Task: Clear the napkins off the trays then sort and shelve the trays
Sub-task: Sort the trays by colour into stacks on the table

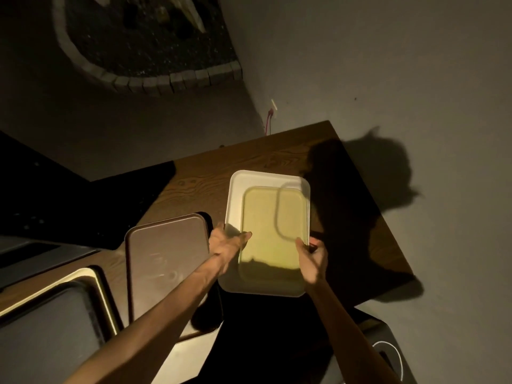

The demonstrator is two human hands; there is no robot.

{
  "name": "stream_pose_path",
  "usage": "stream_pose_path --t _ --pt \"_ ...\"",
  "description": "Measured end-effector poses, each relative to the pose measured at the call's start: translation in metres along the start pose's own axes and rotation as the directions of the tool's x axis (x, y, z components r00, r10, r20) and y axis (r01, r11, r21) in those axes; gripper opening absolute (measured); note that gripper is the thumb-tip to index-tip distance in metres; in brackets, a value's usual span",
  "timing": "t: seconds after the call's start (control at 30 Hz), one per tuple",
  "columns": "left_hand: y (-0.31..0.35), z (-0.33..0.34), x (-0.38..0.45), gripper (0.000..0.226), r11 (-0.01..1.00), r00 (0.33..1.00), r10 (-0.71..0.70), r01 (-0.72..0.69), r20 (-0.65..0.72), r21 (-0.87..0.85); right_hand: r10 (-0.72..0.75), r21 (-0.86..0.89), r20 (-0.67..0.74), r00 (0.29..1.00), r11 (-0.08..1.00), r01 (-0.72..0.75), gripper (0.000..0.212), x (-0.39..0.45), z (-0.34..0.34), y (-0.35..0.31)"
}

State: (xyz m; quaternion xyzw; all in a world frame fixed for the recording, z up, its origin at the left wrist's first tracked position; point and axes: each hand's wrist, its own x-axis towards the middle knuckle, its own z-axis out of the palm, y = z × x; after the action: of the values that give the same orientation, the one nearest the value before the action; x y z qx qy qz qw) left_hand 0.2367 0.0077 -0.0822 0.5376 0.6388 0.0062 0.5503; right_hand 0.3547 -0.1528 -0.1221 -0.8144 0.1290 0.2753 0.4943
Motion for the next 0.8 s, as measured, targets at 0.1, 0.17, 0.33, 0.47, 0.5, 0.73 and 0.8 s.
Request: stream_pose_path --t 0.1,0.17,0.33,0.47,0.5,0.73,0.8 --pt "-0.020 -0.035 -0.007 0.044 0.998 1.000 -0.006 0.005 -0.024 -0.056 -0.043 -0.028 0.144 0.989 0.998 0.048 0.030 -0.028 0.006 -0.008" --pt "-0.038 -0.058 -0.014 0.027 0.996 0.998 -0.015 0.010 -0.058 -0.091 -0.057 -0.127 0.243 0.968 0.988 0.090 0.046 -0.046 0.013 -0.012" --pt "-0.090 -0.113 -0.029 0.016 0.994 0.990 -0.036 0.021 -0.137 -0.106 -0.080 -0.298 0.438 0.895 0.927 0.229 0.076 -0.085 0.046 0.003" --pt "-0.122 -0.143 -0.038 0.012 0.995 0.986 -0.041 0.026 -0.162 -0.099 -0.087 -0.438 0.497 0.863 0.833 0.336 0.073 -0.116 0.070 0.014" --pt "-0.128 -0.148 -0.039 0.009 0.996 0.983 -0.039 0.023 -0.180 -0.092 -0.091 -0.449 0.511 0.855 0.819 0.356 0.071 -0.123 0.073 0.015" --pt "-0.159 -0.173 -0.026 0.021 0.999 0.962 -0.009 0.020 -0.273 0.039 -0.130 -0.476 0.577 0.806 0.749 0.461 0.052 -0.145 0.099 0.028" --pt "-0.171 -0.177 -0.012 0.023 0.997 0.953 0.014 0.011 -0.304 0.082 -0.130 -0.550 0.584 0.801 0.663 0.508 0.055 -0.148 0.107 0.030"
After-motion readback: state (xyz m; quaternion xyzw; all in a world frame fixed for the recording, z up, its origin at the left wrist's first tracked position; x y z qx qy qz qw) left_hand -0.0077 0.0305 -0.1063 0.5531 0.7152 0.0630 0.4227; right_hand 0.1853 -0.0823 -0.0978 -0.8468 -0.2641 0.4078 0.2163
